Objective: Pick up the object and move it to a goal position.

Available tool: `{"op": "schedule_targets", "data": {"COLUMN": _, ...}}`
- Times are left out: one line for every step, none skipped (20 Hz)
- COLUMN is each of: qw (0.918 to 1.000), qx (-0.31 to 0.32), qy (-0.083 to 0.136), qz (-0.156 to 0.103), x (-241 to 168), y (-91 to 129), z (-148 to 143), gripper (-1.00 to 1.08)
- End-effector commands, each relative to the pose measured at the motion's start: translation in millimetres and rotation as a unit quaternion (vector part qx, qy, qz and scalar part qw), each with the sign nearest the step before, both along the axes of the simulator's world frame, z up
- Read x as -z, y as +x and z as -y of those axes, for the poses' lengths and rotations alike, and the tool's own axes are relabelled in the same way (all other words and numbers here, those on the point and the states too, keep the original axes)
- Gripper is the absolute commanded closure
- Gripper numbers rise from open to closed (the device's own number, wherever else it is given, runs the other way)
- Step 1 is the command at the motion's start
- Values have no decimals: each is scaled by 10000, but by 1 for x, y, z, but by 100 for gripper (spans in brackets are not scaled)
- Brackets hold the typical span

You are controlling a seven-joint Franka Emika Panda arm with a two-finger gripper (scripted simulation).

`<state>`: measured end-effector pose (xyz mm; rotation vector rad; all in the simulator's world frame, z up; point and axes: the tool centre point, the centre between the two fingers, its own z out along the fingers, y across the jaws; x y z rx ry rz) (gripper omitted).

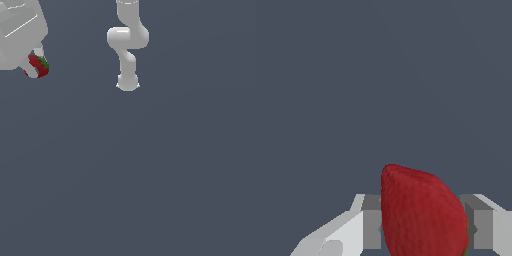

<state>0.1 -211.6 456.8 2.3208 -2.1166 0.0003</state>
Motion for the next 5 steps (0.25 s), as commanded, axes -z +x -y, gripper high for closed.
{"op": "schedule_targets", "data": {"qw": 10000, "qx": -3, "qy": 0, "qz": -1, "x": -4, "y": 0, "z": 2, "gripper": 108}}
{"op": "schedule_targets", "data": {"qw": 10000, "qx": -3, "qy": 0, "qz": -1, "x": -5, "y": 1, "z": 2, "gripper": 108}}
{"op": "schedule_targets", "data": {"qw": 10000, "qx": -2, "qy": 2, "qz": 1, "x": -5, "y": 1, "z": 2, "gripper": 108}}
{"op": "schedule_targets", "data": {"qw": 10000, "qx": -2, "qy": 2, "qz": 1, "x": -5, "y": 1, "z": 2, "gripper": 108}}
{"op": "schedule_targets", "data": {"qw": 10000, "qx": -2, "qy": 2, "qz": 1, "x": -5, "y": 1, "z": 2, "gripper": 108}}
